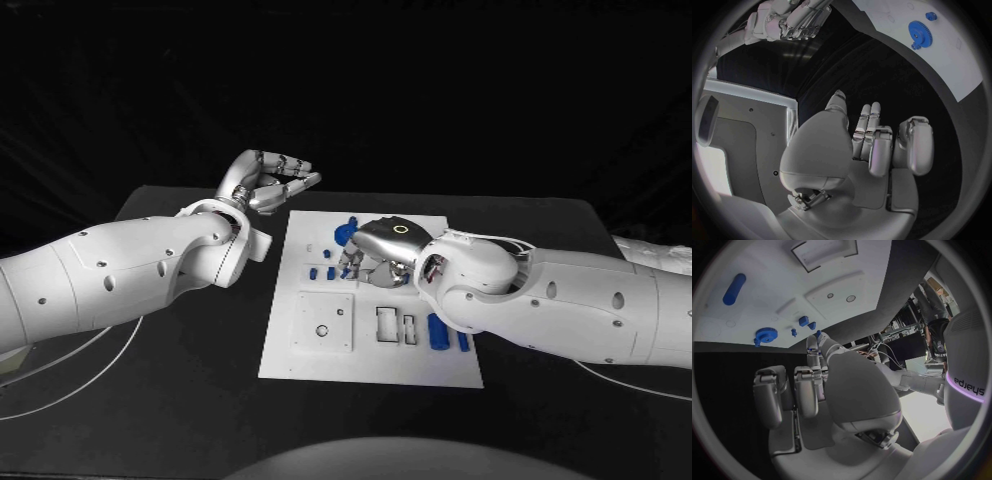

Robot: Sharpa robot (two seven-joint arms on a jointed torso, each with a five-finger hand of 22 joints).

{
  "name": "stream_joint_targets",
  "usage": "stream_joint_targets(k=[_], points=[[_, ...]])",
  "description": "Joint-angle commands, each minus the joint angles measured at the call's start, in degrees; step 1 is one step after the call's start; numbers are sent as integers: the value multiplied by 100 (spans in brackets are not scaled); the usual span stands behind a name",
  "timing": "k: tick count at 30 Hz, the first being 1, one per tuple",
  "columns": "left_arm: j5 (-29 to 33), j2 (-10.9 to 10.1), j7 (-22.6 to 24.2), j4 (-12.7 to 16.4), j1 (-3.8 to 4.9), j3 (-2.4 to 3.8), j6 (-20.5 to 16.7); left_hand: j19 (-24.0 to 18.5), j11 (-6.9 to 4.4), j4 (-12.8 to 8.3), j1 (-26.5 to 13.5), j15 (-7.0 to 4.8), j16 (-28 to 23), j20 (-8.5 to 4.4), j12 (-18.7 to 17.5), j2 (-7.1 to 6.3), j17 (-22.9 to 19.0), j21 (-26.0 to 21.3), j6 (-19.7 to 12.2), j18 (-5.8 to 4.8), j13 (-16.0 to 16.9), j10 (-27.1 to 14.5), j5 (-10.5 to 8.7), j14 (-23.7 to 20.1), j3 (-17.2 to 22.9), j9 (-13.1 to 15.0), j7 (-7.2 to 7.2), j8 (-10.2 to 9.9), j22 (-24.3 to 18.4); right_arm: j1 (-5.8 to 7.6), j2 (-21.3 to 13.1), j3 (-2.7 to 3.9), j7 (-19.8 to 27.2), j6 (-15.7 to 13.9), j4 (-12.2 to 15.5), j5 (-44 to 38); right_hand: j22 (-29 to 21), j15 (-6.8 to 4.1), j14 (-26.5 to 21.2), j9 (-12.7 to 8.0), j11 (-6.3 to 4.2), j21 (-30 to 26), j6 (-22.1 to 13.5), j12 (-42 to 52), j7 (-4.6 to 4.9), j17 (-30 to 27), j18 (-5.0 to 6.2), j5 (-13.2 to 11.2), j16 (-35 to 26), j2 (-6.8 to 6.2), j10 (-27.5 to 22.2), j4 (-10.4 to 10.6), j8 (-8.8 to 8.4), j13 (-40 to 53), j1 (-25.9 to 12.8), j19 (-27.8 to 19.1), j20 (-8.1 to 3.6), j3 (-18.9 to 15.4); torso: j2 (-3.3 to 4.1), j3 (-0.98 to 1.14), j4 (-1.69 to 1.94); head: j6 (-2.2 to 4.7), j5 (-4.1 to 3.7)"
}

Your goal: Assemble the parts on the task board

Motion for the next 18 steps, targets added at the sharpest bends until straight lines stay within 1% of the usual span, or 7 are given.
stream_joint_targets(k=[1, 3, 9, 13, 15, 18], points=[[19, 10, 28, -3, 3, 2, 105, 99, -2, 5, 7, 12, 15, 21, -16, 54, 1506, -25, 44, 61, -4, 14, -27, 605, 34, -6, -6, -39, 1257, -27, 29, 1, -15, 449, -15, -226, 1506, 40, 618, 82, 17, 26, 17, -23, 12, 1508, -39, 17, 23, -10, 11, -6, -5, -7, 25, 599, 19, 14, 6, 4, -4, -24, 11], [19, 6, 29, -6, 2, 2, 108, 99, -2, 5, 7, 12, 15, 21, -16, 54, 1506, -25, 44, 61, -4, 14, -27, 605, 34, -6, -6, -39, 1257, -43, 51, 1, -40, 541, -18, -242, 1506, 43, 618, 81, 20, 26, 14, -29, 15, 1508, -39, 16, 23, -12, 5, -7, -9, -8, 26, 599, 22, 16, 10, 8, -10, -34, 11], [19, 0, 33, -18, 2, 1, 122, 99, -2, 5, 7, 12, 15, 21, -16, 54, 1506, -25, 44, 61, -4, 14, -27, 605, 34, -6, -6, -39, 1257, -71, 138, 1, -74, 751, -16, -483, 1506, 47, 618, 79, 25, 26, 6, -38, 21, 1508, -39, 16, 23, -12, -6, -11, -17, -8, 30, 599, 27, 22, 8, 8, -13, -79, -5], [19, 0, 32, -22, 1, 0, 133, 99, -2, 5, 7, 12, 15, 21, -16, 54, 1506, -25, 44, 61, -4, 14, -27, 605, 34, -6, -6, -39, 1257, -83, 199, 1, -86, 840, -11, -683, 1506, 48, 618, 77, 27, 26, 1, -44, 23, 1508, -39, 17, 23, -12, -16, -17, -24, -9, 38, 599, 31, 30, 14, 11, -14, -108, -14], [19, 0, 32, -21, 1, 0, 139, 98, -2, 5, 8, 12, 15, 21, -16, 57, 1506, -27, 43, 62, -4, 13, -26, 605, 34, -6, -6, -39, 1256, -86, 216, 2, -81, 862, -4, -727, 1506, 48, 618, 77, 27, 26, 1, -44, 23, 1508, -39, 17, 23, -12, -16, -18, -24, -9, 38, 599, 31, 30, 15, 9, -11, -103, -18], [19, -1, 31, -21, 1, 0, 145, 93, -1, 4, 16, 12, 15, 20, -19, 70, 1506, -35, 40, 63, -6, 9, -25, 605, 36, -7, -5, -43, 1254, -89, 237, 2, -63, 908, 6, -760, 1506, 47, 618, 77, 28, 26, -1, -45, 24, 1508, -39, 17, 23, -12, -19, -18, -26, -9, 39, 599, 31, 31, 13, 8, -11, -121, -19]])
